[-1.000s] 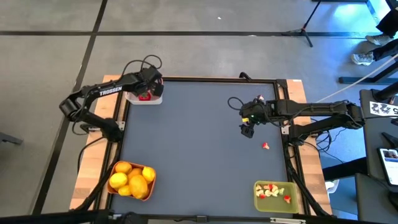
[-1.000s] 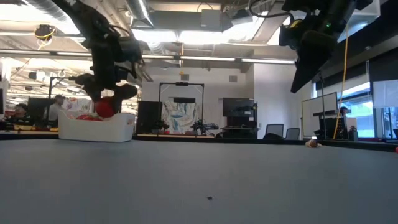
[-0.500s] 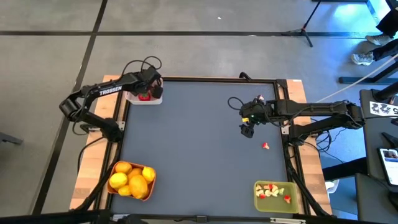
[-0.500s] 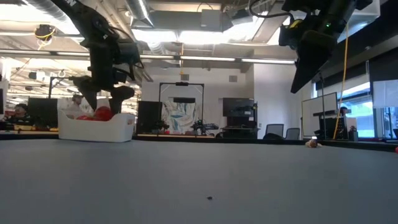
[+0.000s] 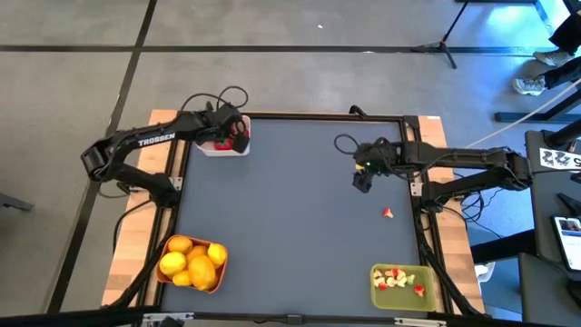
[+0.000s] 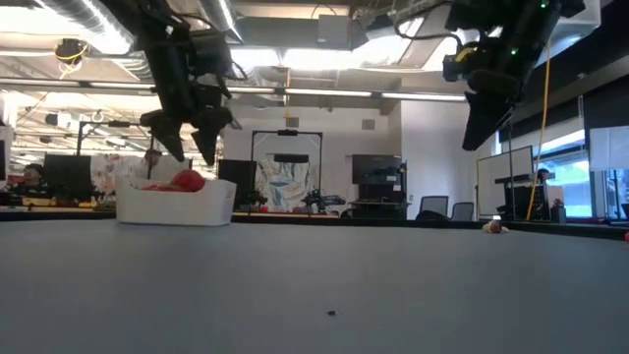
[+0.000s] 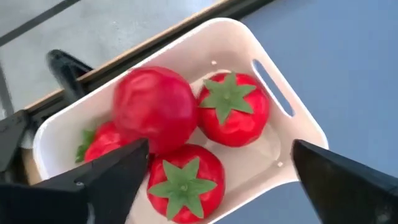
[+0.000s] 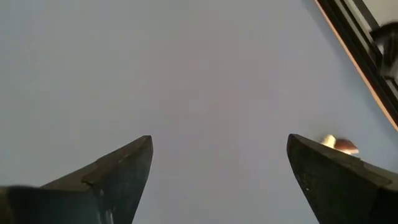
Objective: Sort produce into baskets
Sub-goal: Put the red mushroom into the yellow bin
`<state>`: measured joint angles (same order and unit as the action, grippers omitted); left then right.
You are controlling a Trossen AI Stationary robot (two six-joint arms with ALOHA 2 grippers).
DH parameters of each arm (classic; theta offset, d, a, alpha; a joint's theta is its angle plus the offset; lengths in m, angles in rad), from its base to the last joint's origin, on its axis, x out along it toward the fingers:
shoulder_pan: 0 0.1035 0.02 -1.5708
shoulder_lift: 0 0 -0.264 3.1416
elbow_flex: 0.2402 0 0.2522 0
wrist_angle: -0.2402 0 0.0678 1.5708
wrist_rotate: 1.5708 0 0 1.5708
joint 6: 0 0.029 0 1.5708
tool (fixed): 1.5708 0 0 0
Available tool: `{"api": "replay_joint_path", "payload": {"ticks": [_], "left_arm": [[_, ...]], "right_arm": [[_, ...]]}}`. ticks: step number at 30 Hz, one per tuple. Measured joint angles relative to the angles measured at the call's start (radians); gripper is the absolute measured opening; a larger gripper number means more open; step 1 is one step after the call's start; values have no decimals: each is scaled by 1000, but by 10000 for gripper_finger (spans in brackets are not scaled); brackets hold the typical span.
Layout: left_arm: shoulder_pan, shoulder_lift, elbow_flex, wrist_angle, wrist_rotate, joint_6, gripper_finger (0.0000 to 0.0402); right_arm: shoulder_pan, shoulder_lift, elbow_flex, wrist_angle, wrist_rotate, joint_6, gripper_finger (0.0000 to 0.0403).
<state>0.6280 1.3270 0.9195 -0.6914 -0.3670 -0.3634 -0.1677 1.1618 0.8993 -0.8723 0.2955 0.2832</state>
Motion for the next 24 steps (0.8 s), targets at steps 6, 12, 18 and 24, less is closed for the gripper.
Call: {"api": "replay_joint_path", "payload": {"ticks": [6, 12, 18, 24], "left_arm": [[-53, -59, 0, -5, 37, -23, 388], [-165, -86, 0, 52, 48, -42, 388], [-282, -83, 0, 110, 49, -76, 388], [-367, -83, 0, 175, 48, -82, 388]], "right_arm": [[-29, 0, 0, -99, -127, 8, 369], [39, 0, 0, -196, -262, 103, 369], [141, -1, -64, -278, -264, 244, 368], [193, -1, -211, -257, -338, 346, 336]]}}
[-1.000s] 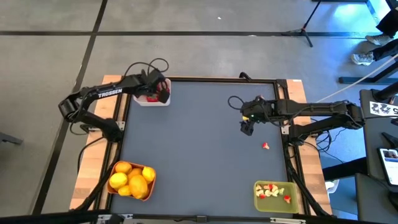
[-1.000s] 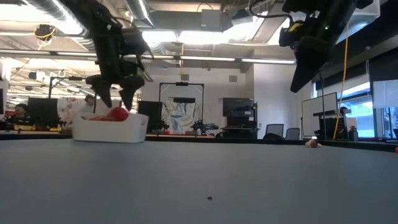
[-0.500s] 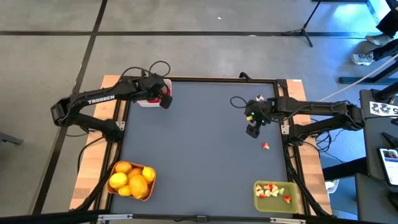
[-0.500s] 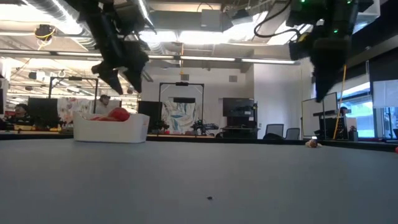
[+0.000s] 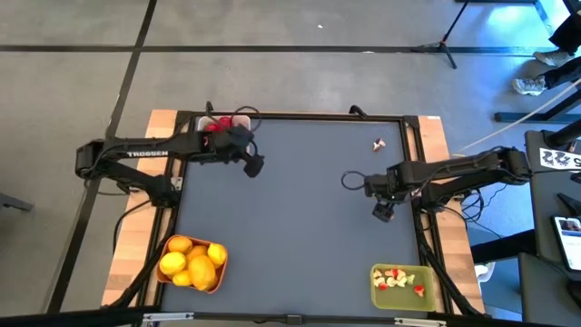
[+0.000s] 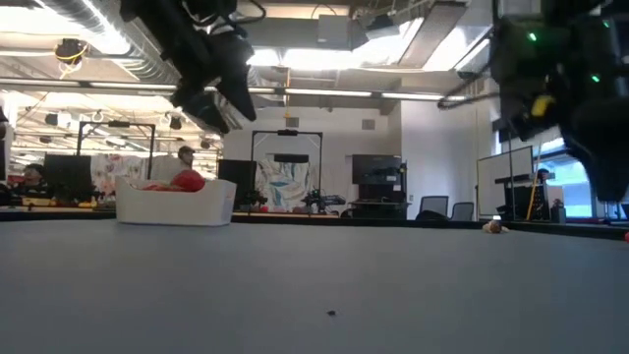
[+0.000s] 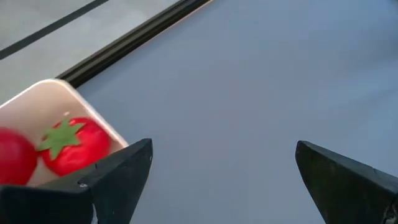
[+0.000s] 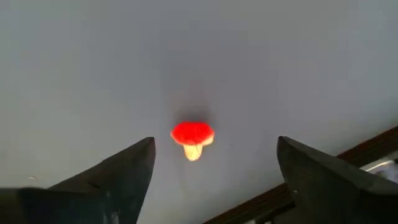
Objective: Sort produce into baskets
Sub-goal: Put the red mushroom into the yellow bin
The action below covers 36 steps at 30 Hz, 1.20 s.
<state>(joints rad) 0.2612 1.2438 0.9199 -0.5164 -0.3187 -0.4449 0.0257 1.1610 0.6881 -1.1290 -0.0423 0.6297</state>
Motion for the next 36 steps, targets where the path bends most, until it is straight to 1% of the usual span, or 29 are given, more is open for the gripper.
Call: {"api": "replay_joint_path", "payload": {"ticks": [4, 8, 16, 19, 26, 28, 31, 36], "left_arm": [[-38, 0, 0, 41, -1, -1, 388], [-59, 0, 0, 54, -2, -2, 388], [-86, 0, 0, 57, -3, -17, 388], [-86, 0, 0, 57, -2, -17, 388], [-86, 0, 0, 57, -2, -25, 388], [-86, 0, 0, 57, -2, -26, 388], [-97, 0, 0, 58, -3, -50, 388], [-155, 14, 0, 78, -2, -52, 388]], "right_arm": [[16, 0, -74, 51, -32, 59, 300], [15, 1, -122, 105, -42, 93, 268], [14, 1, -187, 192, -83, 100, 212], [14, 1, -193, 195, -103, 96, 175], [14, 1, -193, 191, -108, 64, 64], [14, -2, -189, 188, -108, 54, 42], [14, -8, -154, 185, -108, 46, 28], [82, -15, -56, 187, -109, 54, 37]]}}
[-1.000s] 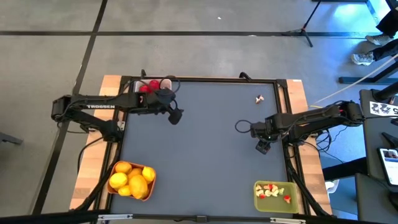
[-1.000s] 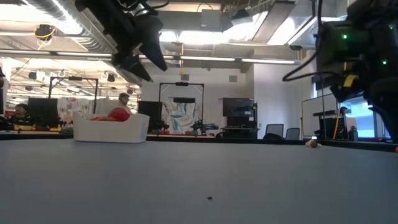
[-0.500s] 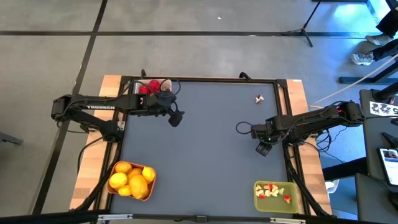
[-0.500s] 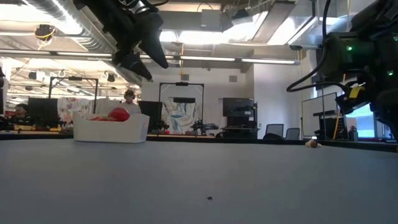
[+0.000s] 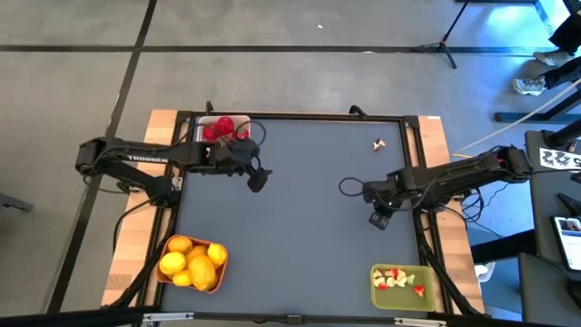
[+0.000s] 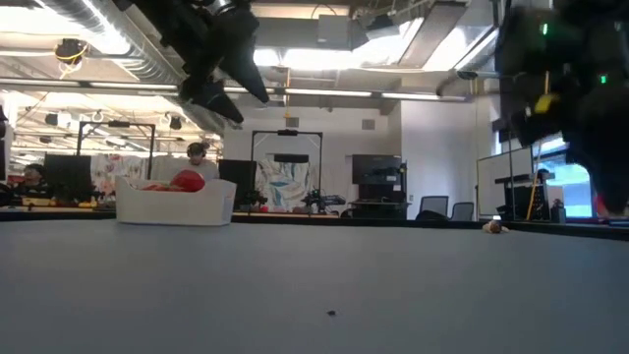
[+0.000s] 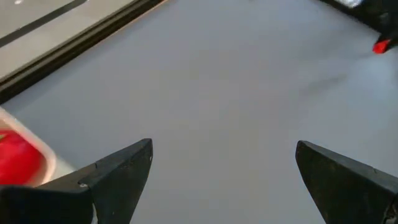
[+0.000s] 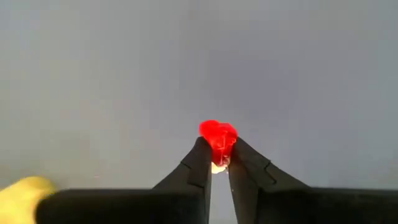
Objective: Sort produce into baskets
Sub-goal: Put the red mushroom into the yellow bin
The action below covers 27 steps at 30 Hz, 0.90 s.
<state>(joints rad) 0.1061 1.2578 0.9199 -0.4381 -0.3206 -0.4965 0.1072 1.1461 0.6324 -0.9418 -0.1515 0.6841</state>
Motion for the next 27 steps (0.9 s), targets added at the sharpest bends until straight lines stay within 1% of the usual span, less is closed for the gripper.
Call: {"api": "replay_joint_path", "payload": {"ticks": [3, 6, 12, 15, 18, 22, 27], "left_arm": [[-39, 15, 0, 38, 0, 3, 388], [-75, 34, 0, 88, 0, 6, 388], [-123, 68, 0, 145, 0, 40, 388], [-138, 78, 0, 142, 0, 47, 388], [-153, 78, 0, 139, -1, 47, 388], [-168, 78, 0, 143, -2, 47, 388], [-173, 78, 0, 143, -5, 47, 388]], "right_arm": [[72, 0, 57, -5, 1, 49, 43], [171, 0, 105, 2, 2, 131, 43], [409, 1, 161, 59, 26, 394, 44], [523, 1, 188, 74, 40, 545, 44], [634, 2, 205, 117, 57, 685, 44], [769, 7, 206, 220, 79, 836, 44], [892, 49, 206, 285, 139, 950, 44]]}}
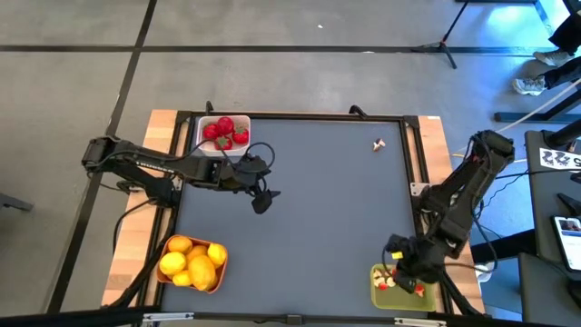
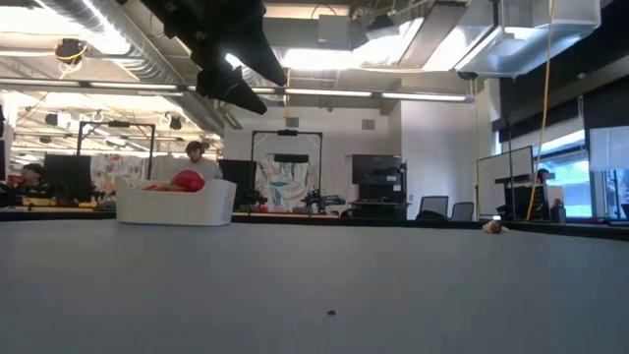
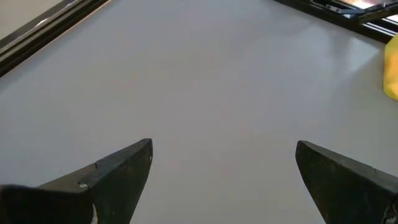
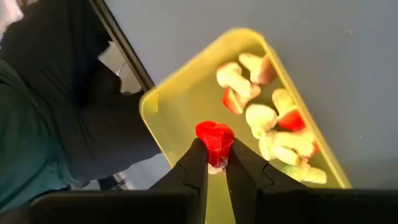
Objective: Sort produce into baskets
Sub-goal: Put the red mushroom into the yellow bin, then put the brown mushroom into the yellow bin
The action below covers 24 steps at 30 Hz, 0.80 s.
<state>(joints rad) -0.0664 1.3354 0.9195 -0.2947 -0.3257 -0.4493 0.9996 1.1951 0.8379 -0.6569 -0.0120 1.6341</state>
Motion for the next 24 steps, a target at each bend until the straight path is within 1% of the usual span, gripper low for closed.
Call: {"api": "replay_joint_path", "payload": {"ticks": [3, 5, 7, 10, 11, 12, 14, 17, 20, 24], "left_arm": [[1, 0, 0, 0, -1, 4, 388], [2, 0, 0, 0, -1, 4, 388], [2, 0, 0, 0, -1, 5, 388], [3, 0, 0, 0, -1, 10, 388], [3, 0, 0, 0, -1, 11, 388], [3, 0, 0, 0, -1, 11, 388], [3, 0, 0, 0, -1, 11, 388], [3, 0, 0, 0, -1, 11, 388], [3, 0, 0, 0, -1, 11, 388], [3, -1, 0, 0, -1, 7, 388]], "right_arm": [[37, 36, 0, -1, 2, 32, 48], [43, 58, 0, -1, -19, 46, 62], [41, 73, 0, -1, -43, 49, 89], [34, 77, 0, -5, -55, 26, 142], [21, 76, 0, -11, -73, 8, 160], [4, 72, 0, -25, -106, -8, 177], [-31, 58, 0, -44, -139, -52, 205], [-99, 25, 0, -60, -136, -161, 235], [-191, -17, 0, -103, -108, -263, 250], [-331, -65, 0, -205, -38, -381, 254]]}}
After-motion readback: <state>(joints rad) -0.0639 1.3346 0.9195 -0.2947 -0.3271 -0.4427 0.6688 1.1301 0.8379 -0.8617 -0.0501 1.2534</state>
